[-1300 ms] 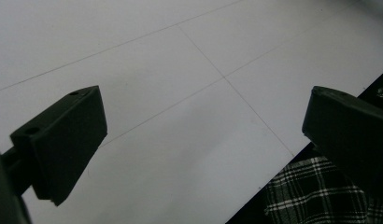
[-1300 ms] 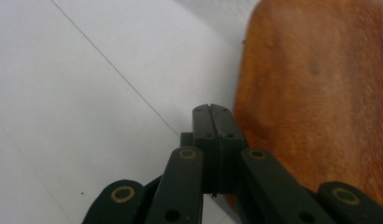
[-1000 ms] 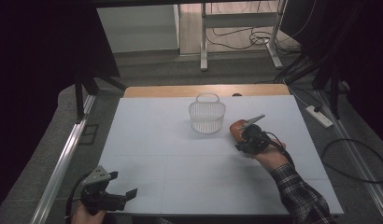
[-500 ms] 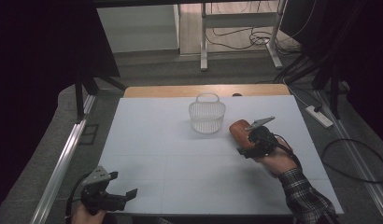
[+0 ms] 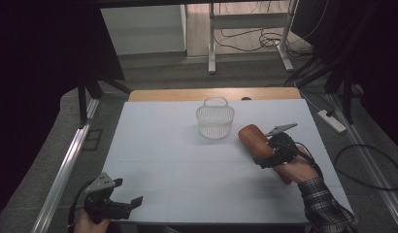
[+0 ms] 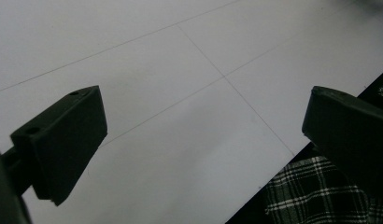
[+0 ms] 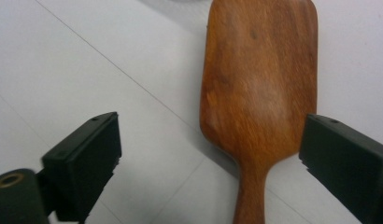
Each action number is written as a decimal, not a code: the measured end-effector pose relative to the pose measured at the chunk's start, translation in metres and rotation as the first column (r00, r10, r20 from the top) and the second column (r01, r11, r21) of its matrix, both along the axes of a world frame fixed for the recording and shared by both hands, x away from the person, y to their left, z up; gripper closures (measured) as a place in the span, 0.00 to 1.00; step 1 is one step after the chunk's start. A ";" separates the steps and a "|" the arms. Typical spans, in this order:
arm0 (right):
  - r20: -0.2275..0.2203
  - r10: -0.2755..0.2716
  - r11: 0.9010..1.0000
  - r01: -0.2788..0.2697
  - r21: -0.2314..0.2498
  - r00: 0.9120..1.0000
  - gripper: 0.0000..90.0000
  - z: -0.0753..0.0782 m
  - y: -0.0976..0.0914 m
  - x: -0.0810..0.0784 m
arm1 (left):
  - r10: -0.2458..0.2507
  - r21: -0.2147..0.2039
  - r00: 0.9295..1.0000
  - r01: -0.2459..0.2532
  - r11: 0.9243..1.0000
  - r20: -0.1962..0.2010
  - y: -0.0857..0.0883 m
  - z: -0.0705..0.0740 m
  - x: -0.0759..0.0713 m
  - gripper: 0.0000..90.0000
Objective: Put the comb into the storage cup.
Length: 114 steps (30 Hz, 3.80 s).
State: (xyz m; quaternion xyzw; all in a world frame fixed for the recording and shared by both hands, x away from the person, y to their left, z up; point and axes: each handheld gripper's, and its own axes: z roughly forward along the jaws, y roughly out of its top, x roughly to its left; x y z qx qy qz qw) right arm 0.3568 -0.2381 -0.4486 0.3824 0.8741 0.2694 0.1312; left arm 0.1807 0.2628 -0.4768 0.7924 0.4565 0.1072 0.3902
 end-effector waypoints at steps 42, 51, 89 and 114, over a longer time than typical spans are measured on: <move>-0.070 -0.109 0.990 0.102 -0.097 0.992 0.00 -0.036 -0.016 0.014 | -0.008 -0.004 1.000 0.008 1.000 -0.003 0.000 0.000 0.000 0.01; -0.112 -0.128 0.984 0.112 -0.139 0.985 0.00 -0.047 -0.016 0.017 | -0.014 0.003 1.000 0.014 1.000 -0.005 0.000 0.000 0.000 0.01; -0.135 -0.120 0.990 0.110 -0.085 0.984 0.80 -0.039 -0.025 0.014 | -0.010 0.007 1.000 0.010 1.000 -0.004 -0.002 0.000 0.001 0.01; -0.062 -0.107 0.993 0.110 0.037 0.992 0.80 -0.021 -0.033 -0.005 | -0.098 0.019 0.995 0.097 0.995 0.025 -0.016 0.004 0.008 0.00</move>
